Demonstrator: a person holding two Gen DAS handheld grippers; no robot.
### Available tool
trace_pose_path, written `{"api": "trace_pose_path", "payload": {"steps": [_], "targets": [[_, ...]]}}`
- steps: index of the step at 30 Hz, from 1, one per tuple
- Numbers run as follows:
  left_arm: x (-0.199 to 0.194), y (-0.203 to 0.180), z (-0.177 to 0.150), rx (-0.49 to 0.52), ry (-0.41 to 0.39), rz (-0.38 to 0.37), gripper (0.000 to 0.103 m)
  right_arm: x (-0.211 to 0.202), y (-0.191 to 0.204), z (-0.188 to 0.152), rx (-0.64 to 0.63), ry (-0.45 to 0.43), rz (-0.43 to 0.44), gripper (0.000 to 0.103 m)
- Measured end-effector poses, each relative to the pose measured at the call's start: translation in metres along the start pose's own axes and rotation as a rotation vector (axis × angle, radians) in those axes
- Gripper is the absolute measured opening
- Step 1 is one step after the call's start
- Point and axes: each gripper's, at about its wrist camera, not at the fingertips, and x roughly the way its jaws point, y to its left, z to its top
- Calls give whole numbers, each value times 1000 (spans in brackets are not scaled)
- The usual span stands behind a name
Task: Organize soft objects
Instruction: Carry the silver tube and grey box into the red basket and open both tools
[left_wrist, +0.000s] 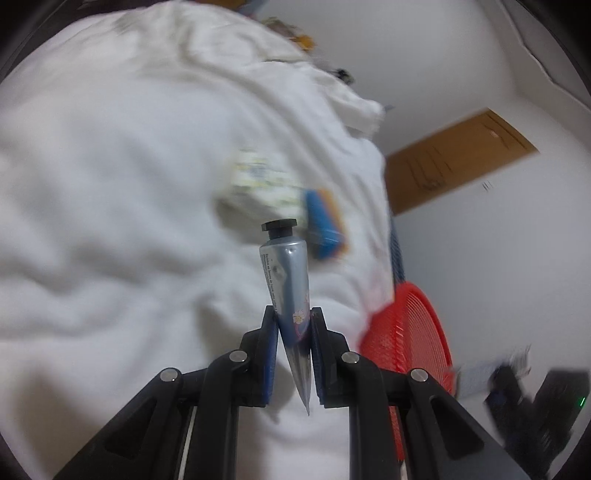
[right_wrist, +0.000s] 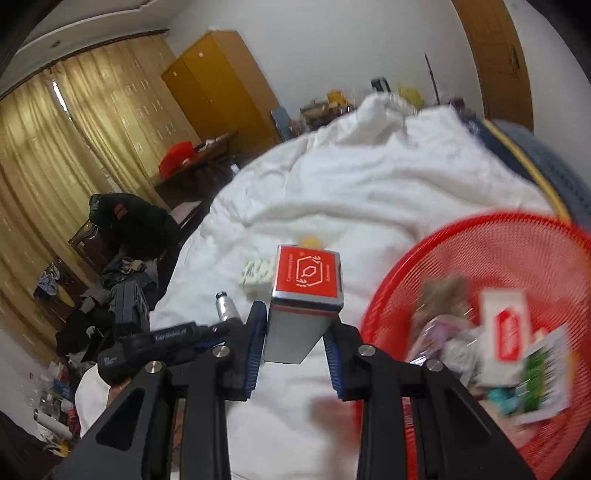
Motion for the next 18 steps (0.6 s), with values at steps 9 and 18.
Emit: {"api": "trace_pose_path", "payload": {"steps": [9,18], "targets": [[-1,-86,-24,189,61,-96,15,-52,-54,-1,-67,87,-142,30],[27,-161,-58,381,182,-107,16,-24,-127,-23,30,238,-279,30]]}}
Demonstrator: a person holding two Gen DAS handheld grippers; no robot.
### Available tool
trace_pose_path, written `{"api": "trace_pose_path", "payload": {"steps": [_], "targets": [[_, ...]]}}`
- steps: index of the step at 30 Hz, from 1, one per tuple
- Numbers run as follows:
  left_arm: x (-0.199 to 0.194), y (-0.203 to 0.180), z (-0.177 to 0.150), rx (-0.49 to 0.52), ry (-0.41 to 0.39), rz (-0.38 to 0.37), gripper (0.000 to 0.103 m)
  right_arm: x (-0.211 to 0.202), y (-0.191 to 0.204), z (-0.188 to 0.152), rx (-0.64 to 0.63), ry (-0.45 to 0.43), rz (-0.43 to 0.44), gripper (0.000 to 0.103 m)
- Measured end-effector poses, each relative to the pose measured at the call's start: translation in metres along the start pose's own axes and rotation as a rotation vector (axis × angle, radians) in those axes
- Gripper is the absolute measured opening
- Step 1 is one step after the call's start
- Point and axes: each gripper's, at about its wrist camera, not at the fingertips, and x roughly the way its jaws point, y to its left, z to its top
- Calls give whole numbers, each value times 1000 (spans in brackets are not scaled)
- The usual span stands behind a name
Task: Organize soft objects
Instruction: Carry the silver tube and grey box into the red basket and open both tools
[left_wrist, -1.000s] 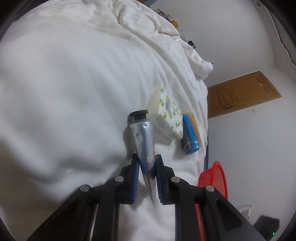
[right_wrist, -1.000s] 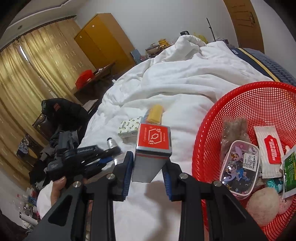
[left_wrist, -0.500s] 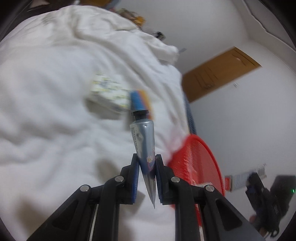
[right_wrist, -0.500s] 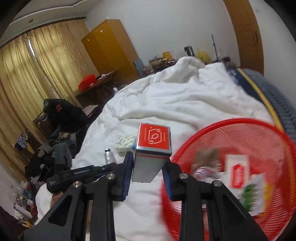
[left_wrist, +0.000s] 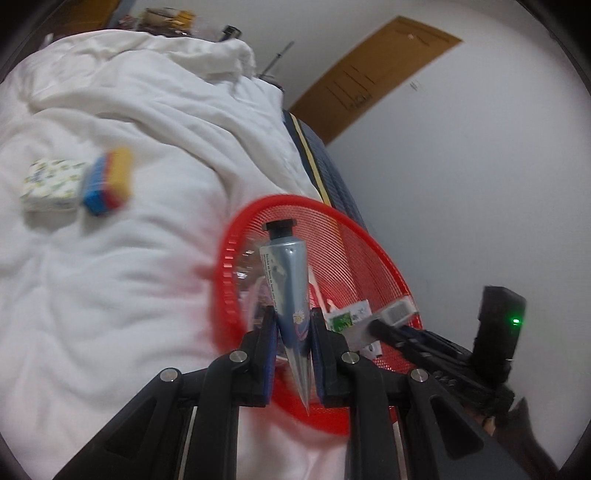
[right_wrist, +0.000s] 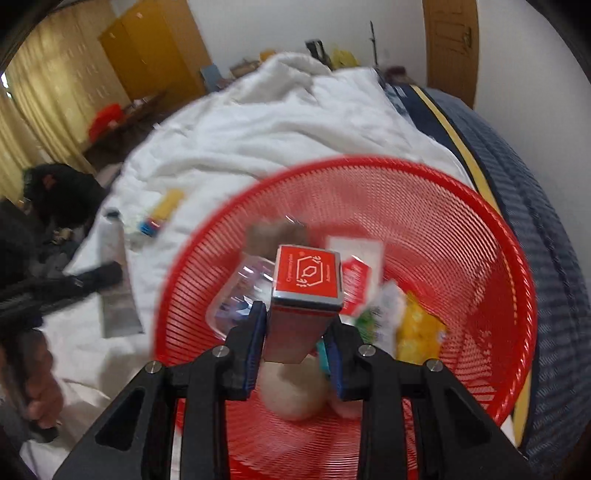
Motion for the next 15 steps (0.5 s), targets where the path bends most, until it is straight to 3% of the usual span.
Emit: {"api": "trace_pose_path", "payload": {"steps": [9,15], "targets": [[65,-34,0,90,89,63,16,11,-13,-10,-23,79,-65,30],[89,-35,-25,110,149,119,16,21,-15,-14,-32,112,-103,30]]}}
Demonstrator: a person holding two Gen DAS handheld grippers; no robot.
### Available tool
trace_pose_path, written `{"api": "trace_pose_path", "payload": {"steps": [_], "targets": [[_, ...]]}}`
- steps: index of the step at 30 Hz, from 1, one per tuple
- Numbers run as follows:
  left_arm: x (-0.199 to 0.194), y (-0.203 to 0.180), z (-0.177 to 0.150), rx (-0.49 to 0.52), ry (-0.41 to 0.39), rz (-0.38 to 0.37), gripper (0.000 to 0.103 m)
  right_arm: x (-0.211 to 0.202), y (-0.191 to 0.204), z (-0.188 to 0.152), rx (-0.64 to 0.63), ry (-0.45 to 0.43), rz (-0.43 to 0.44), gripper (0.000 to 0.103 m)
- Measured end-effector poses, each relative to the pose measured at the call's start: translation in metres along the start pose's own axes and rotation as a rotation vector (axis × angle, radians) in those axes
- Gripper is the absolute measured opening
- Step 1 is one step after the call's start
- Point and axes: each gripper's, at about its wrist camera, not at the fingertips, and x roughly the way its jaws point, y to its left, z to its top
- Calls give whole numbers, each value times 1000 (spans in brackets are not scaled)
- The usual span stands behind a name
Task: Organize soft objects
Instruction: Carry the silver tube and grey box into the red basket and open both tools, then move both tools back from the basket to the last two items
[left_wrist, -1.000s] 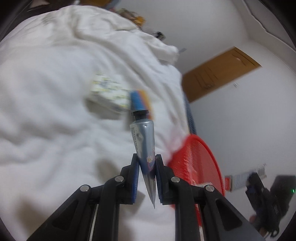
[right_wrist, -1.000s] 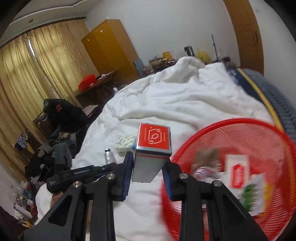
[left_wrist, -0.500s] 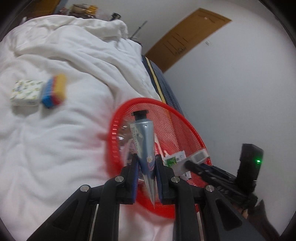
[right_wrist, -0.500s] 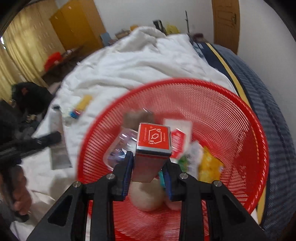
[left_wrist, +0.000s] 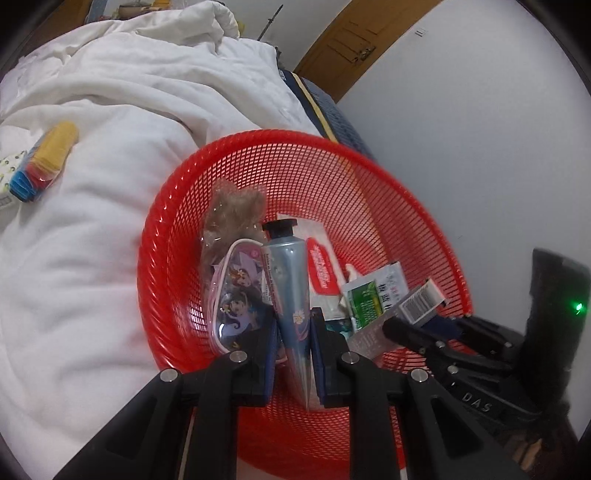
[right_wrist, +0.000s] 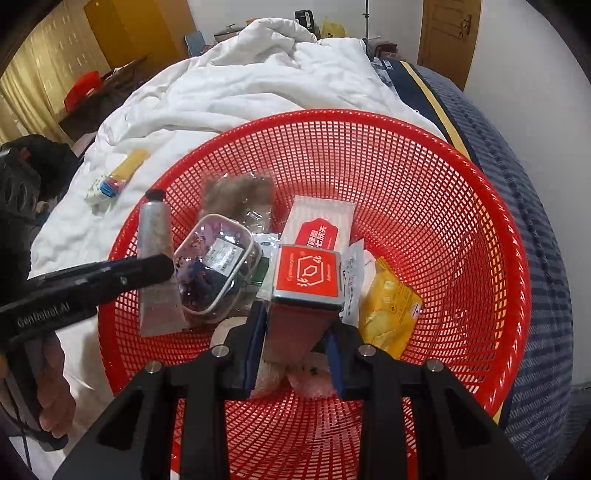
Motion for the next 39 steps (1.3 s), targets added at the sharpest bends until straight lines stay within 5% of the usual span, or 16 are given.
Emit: {"api": "trace_pose_path", "payload": {"steps": [19,25,31,35,39], "targets": [[18,-20,-26,174,-33,254,16,20,17,4,0,0,-106,33],[22,-20,-24,184,-22,255,33,15,16,6,17,-16,-84,49],[14,-20,-25,183,-40,203,57,5,15,9,40,-52,-70,49],[-3,-10,-22,131,-77,146,58,-16,19,11,66,-125,-46,51],[-22,6,-17,65,-110,104,60,-39,30,13,77,-219,27,64]]}}
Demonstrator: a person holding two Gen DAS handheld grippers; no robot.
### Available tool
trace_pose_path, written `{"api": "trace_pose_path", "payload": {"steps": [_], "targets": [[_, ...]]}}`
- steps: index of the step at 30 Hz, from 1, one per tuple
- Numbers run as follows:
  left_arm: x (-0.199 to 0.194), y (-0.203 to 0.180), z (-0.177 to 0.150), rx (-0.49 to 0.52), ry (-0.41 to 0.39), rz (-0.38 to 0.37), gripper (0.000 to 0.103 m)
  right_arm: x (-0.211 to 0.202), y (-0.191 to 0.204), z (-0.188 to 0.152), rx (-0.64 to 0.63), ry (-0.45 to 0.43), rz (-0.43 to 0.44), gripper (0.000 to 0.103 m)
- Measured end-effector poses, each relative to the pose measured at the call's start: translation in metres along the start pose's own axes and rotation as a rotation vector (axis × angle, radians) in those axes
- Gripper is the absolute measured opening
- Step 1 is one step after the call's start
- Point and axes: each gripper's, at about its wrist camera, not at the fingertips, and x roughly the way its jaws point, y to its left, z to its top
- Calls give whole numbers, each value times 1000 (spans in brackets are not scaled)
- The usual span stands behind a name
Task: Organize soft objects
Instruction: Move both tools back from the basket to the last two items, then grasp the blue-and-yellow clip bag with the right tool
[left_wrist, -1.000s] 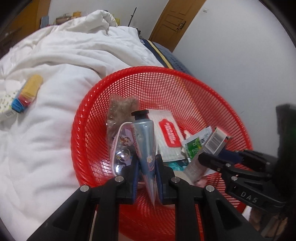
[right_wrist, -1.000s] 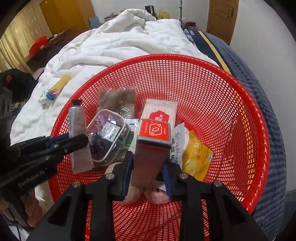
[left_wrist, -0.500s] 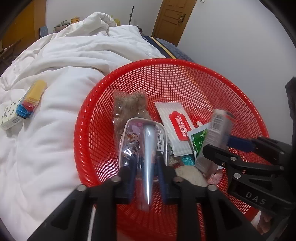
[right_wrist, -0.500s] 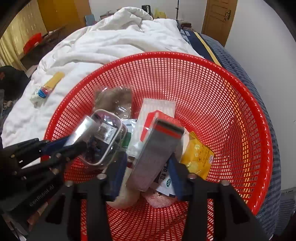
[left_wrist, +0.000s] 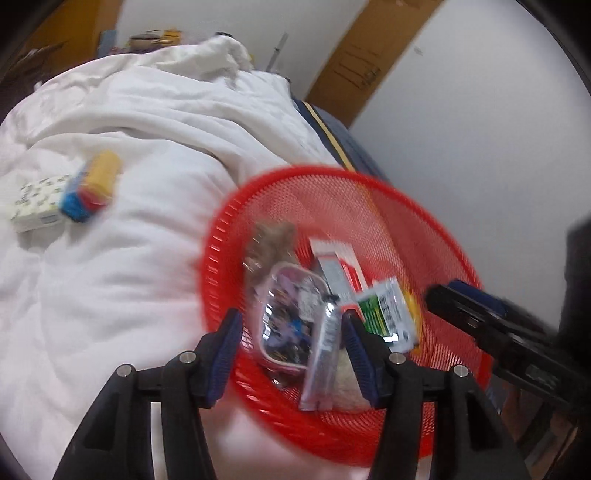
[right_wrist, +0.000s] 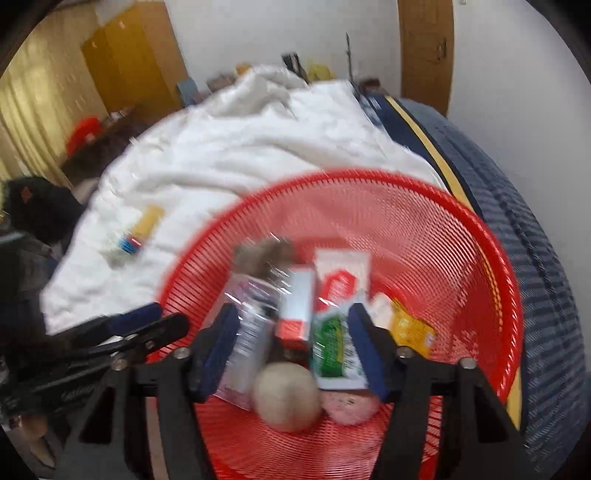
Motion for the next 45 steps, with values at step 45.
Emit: {"api": "trace_pose_path", "payload": {"steps": [45], "targets": [[-103,243,-27,-441,-397,283,65,162,210,63,-90,133,141,72]]}}
